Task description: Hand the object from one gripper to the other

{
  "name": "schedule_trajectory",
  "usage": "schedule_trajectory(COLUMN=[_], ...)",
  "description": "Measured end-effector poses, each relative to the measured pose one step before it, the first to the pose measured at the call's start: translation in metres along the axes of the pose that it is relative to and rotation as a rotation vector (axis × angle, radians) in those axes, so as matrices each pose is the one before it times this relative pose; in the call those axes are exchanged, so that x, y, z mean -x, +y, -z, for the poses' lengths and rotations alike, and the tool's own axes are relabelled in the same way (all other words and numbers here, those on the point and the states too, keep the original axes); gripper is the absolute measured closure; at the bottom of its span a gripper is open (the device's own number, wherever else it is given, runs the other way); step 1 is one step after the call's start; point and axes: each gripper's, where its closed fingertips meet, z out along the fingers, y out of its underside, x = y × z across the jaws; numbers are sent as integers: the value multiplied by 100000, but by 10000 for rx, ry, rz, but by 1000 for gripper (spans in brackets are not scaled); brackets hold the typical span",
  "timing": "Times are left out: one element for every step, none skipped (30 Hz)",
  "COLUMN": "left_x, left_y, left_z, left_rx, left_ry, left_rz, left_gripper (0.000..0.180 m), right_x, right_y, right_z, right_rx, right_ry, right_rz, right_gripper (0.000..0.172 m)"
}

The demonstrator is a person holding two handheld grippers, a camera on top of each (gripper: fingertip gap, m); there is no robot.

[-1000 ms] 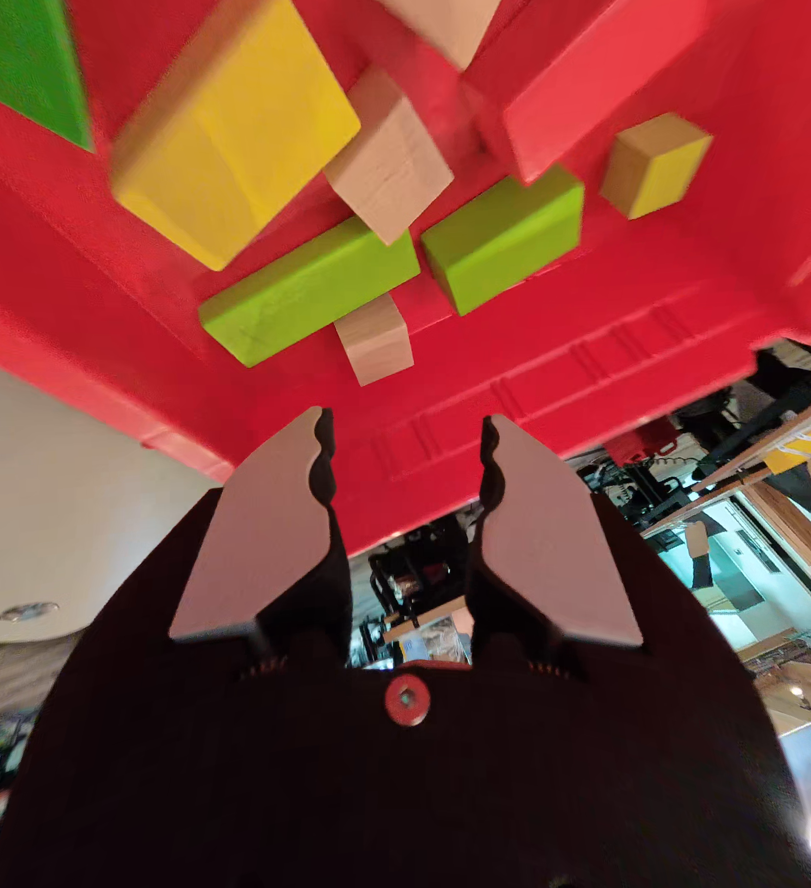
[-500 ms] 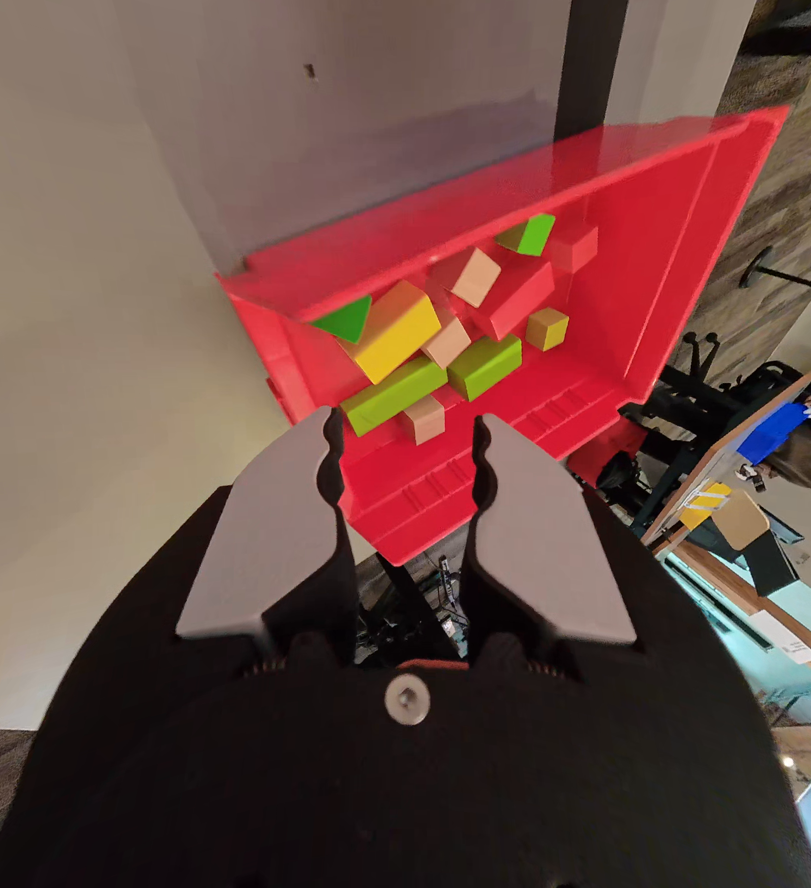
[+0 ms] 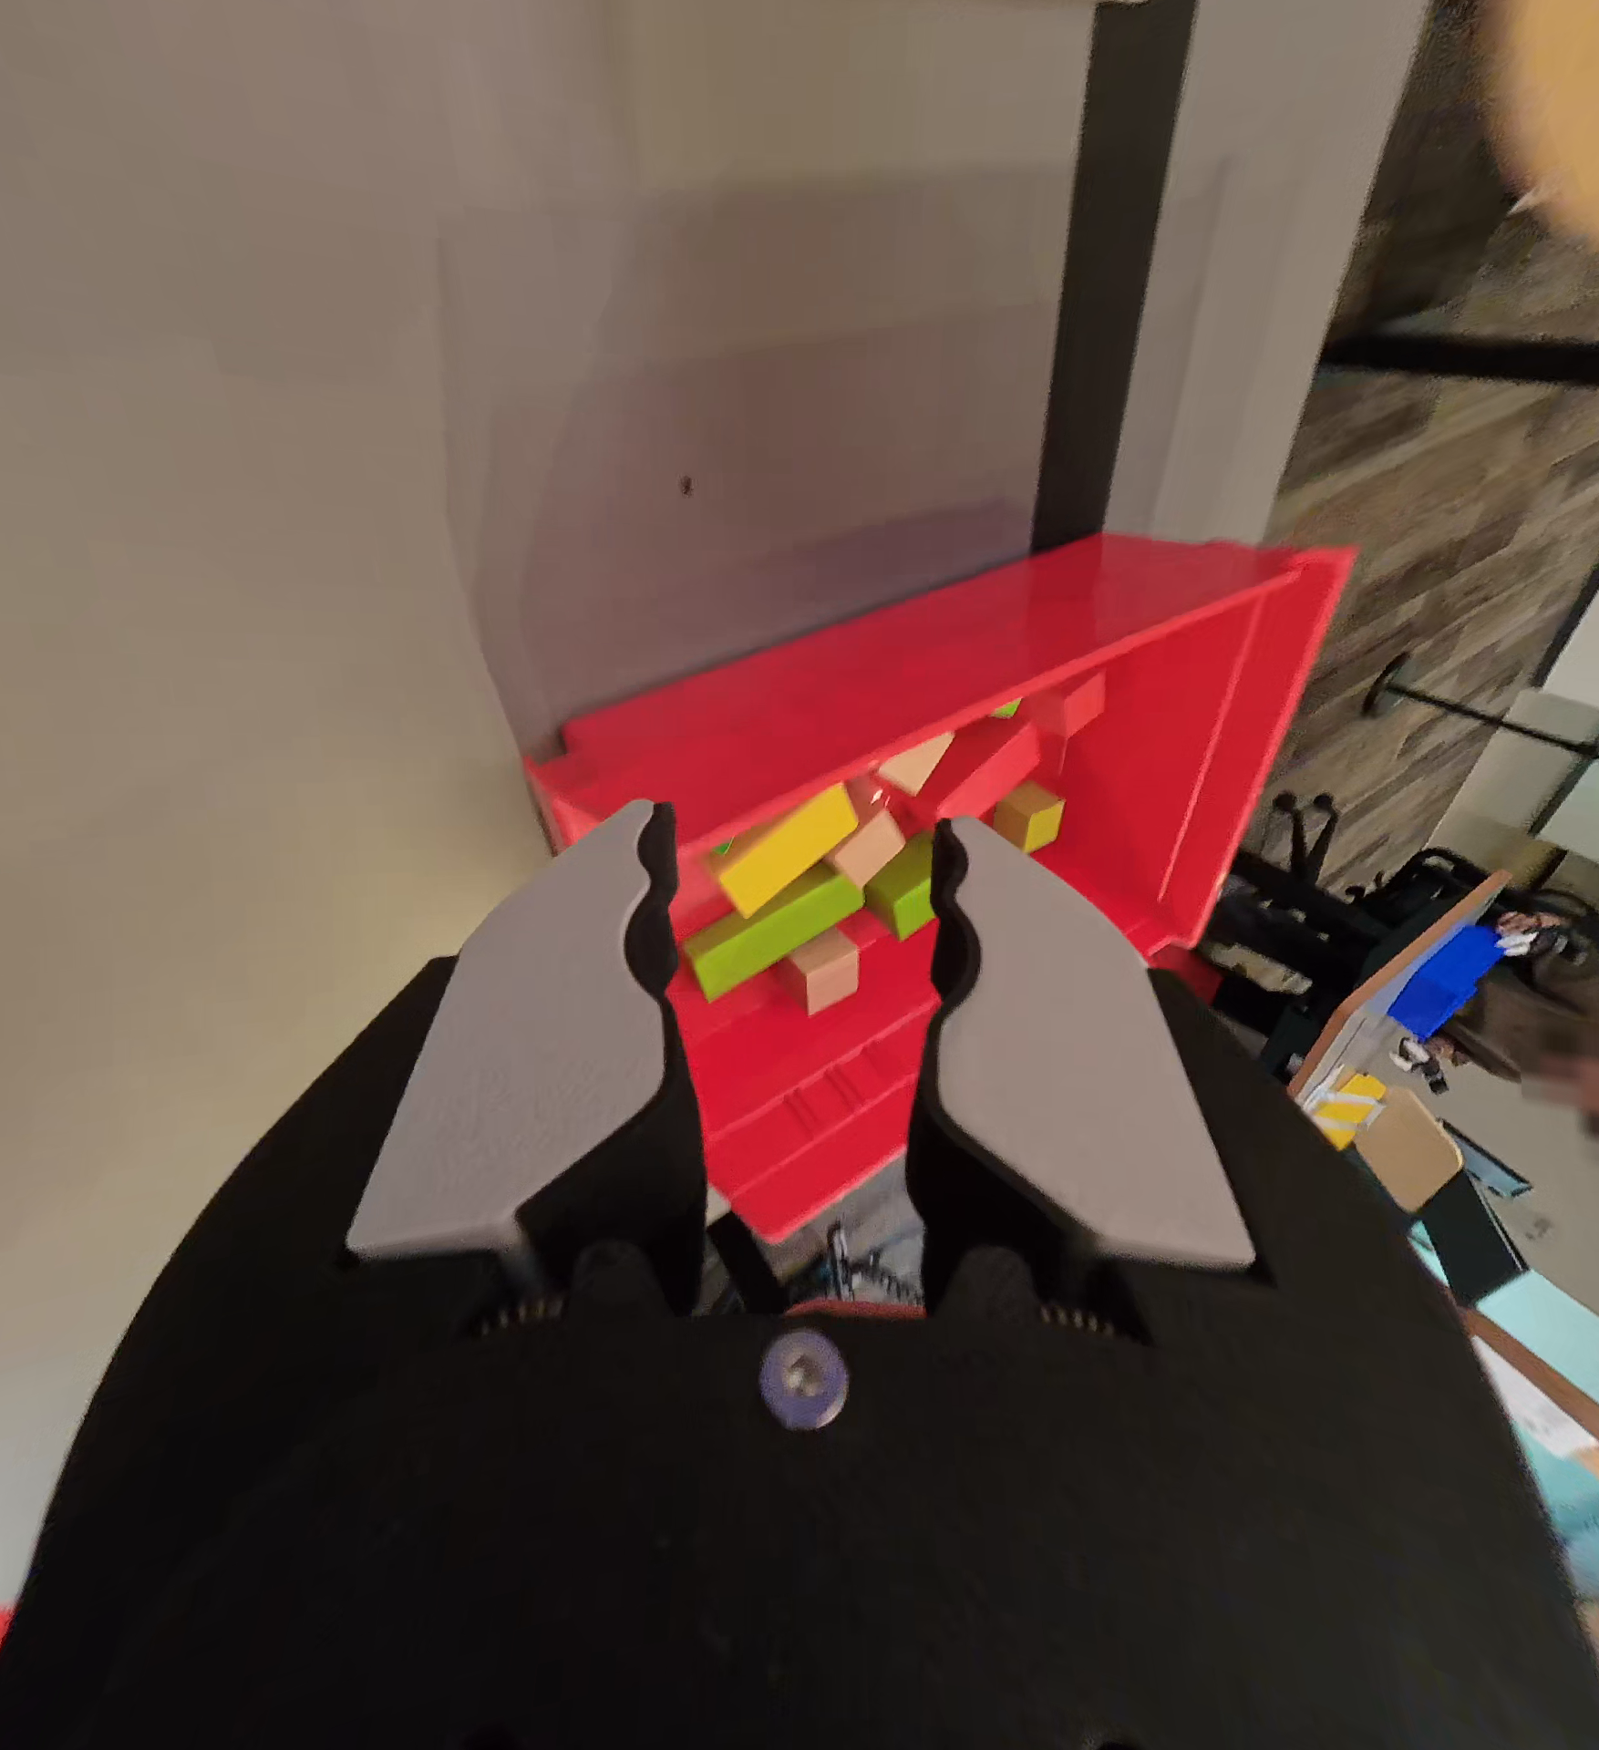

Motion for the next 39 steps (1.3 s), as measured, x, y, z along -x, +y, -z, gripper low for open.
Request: schedule_trajectory(left_x=[-44,-222,-158,-294,-474,-597,-902,-1281,-1369,-1666,-2160,-2223,-1855,-1802,-1684,-1358,-1310,-1217,-904,-768,-603,-508,-500,-437,-378,-391,-67,-57,-53,-138,-234,-242,-284,-396,-452,-437,-509,-412,-161], left_y=[199,35,-26,-180,-281,-447,-534,-630,-738,-713,-671,-434,-170,-69,-225,-348,-400,-479,-531,-445,-380,-396,-404,-365,-382,-400,-53,-121,-267,-187,-155,-264,-368,-354,-517,-816,-731,-614,-685], left_z=[300,400,515,675,888,1147,1325,1418,1397,1231,956,558,200,-65,-265,-408,-463,-480,-472,-486,-474,-449,-434,-388,-344,-303,-344,-271,-164,-162,-194,-194,-149,-135,-81,-29,-70,-72,49], left_rx=[-64,-224,-291,-391,-437,-490,-440,-414,-394,-280,-170,50,301,395,326,270,239,166,123,147,156,101,58,57,20,-26,176,68,-77,-29,12,-54,-94,-68,-171,-363,-288,-178,-254], left_ry=[50,207,219,398,537,541,612,669,502,518,678,570,256,232,212,105,173,197,79,58,26,21,74,78,77,122,-59,-25,63,101,130,99,120,181,204,155,135,19,-165], left_rz=[278,319,359,488,566,484,400,259,147,50,-64,-197,-236,-305,-265,-151,-158,-149,-77,-118,-126,-120,-112,-86,-73,-54,-104,-100,30,-19,-64,-42,-33,-96,-26,77,12,-99,-167], left_gripper=[134,134,134,134,134,134,134,134,135,135,135,135,135,135,135,136,135,135,135,135,135,135,135,135,135,136,135,135,135,135,135,135,136,136,136,137,137,136,136], right_x=[-365,-375,-424,-461,-422,-417,-442,-442,-435,-431,-415,-394,-311,-205,-165,-70,96,99,115,213,201,162,172,203,111,20,65,90,44,95,64,-14,-43,-117,-280,-331,-309,-386,-490], right_y=[-1206,-1417,-1654,-1925,-2229,-2454,-2554,-2566,-2620,-2672,-2539,-2275,-1999,-1721,-1416,-1105,-766,-515,-380,-253,-132,-2,128,202,187,181,265,312,291,171,166,227,187,190,300,348,378,563,788], right_z=[512,554,552,552,542,417,247,0,-178,-322,-485,-681,-808,-871,-873,-856,-840,-725,-554,-408,-288,-195,-124,-64,20,122,145,167,207,270,323,378,468,567,655,749,849,905,997], right_rx=[-485,-521,-539,-602,-696,-718,-660,-590,-582,-636,-635,-547,-455,-363,-273,-201,-88,-9,-1,21,44,75,115,138,107,67,69,71,40,-33,-22,17,-41,-86,-43,-50,-75,-27,-14], right_ry=[229,307,417,506,514,519,524,494,463,439,377,274,134,46,43,-18,-132,-108,-52,-93,-80,-29,-30,-30,52,73,-18,-33,8,-45,-55,-16,-11,0,60,61,24,55,57], right_rz=[-28,74,171,268,348,384,405,380,360,373,338,212,90,79,139,114,-6,-35,19,1,-63,-69,-13,50,59,-27,-98,-89,-66,-91,-124,-117,-124,-171,-218,-238,-245,-293,-407], right_gripper=[120,119,118,114,110,108,108,108,108,108,107,106,106,106,106,107,109,110,111,114,117,120,123,124,127,133,135,136,138,140,140,140,140,140,140,140,140,140,140])
